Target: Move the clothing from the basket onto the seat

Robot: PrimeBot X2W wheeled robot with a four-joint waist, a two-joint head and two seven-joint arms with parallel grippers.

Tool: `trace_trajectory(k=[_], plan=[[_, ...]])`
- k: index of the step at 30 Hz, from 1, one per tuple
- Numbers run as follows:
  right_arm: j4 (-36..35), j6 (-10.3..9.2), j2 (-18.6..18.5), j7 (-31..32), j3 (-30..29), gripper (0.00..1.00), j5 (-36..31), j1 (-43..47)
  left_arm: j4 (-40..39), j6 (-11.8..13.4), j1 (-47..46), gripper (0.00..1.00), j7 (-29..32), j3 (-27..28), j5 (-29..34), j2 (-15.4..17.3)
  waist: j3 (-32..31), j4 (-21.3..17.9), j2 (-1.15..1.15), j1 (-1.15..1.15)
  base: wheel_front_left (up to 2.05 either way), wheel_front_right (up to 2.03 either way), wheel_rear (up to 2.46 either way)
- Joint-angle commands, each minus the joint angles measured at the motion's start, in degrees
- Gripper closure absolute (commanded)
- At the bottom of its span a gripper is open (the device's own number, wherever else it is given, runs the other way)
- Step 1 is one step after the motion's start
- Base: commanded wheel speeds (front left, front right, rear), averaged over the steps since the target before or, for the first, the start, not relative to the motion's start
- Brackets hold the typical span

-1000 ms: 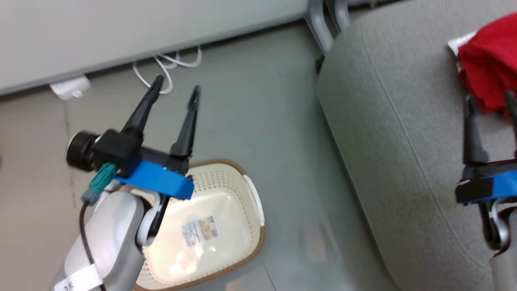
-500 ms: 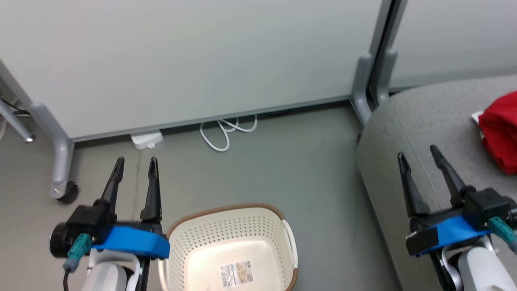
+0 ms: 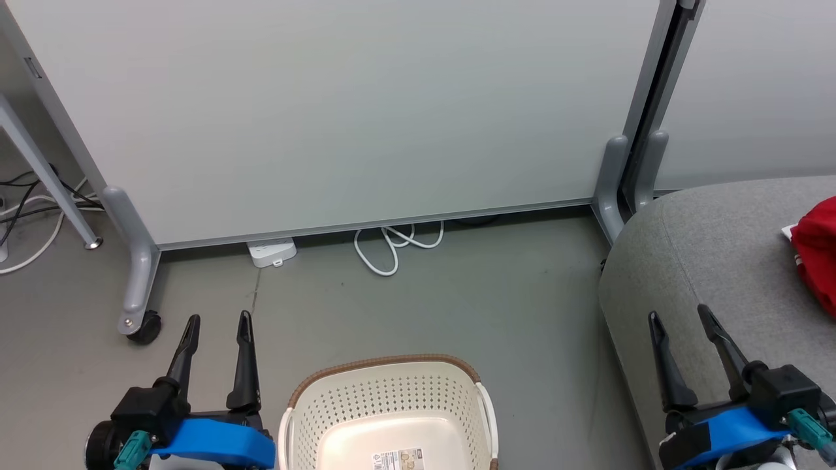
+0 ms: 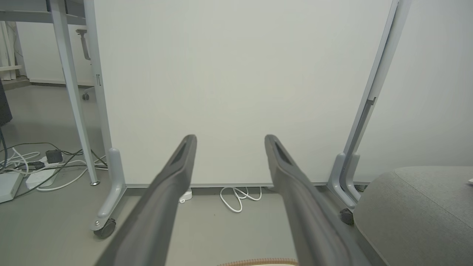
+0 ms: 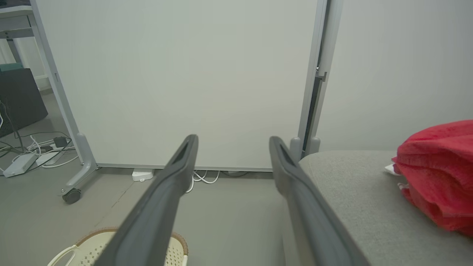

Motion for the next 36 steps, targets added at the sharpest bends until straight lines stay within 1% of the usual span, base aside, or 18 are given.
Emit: trace_trajectory(k=[1,10,20,21,26,36], plan=[[0.3,0.01,0.3,0.0,-0.4,0.0,0.4,1.3,0.0,-0.4,0.6,0.0,-0.2,0.3,0.5,-0.1,-0.3,0.1,-0.01,0.01,0.0,0.0,0.0],[1.0,0.01,1.6,0.0,-0.8,0.0,0.0,2.9,0.3,-0.5,1.4,0.0,-0.2,-0.1,0.2,-0.6,-1.0,0.0,-0.01,0.01,0.0,0.0,0.0],[1.4,0.01,1.8,0.0,-0.8,0.0,0.1,2.5,1.3,-0.5,1.0,0.0,-0.2,-0.4,0.5,-0.7,-0.9,-0.1,-0.01,0.01,0.0,0.0,0.0],[1.4,0.0,1.8,0.0,-0.7,1.0,0.0,2.1,1.2,-0.1,1.1,1.0,0.0,-0.2,0.4,-0.7,-0.9,-0.1,-0.01,0.01,0.0,0.0,0.0],[3.8,0.0,2.2,0.5,-0.7,1.0,0.8,2.7,3.5,-0.1,2.4,1.0,0.6,-0.1,-0.5,-0.8,-0.9,-0.1,-0.01,0.01,0.0,0.0,0.0],[3.3,0.0,2.5,3.6,-1.6,1.0,12.4,1.9,3.0,-0.1,1.5,1.0,3.5,1.1,-11.4,-0.8,-0.7,-0.3,-0.01,0.01,0.0,0.0,0.0]])
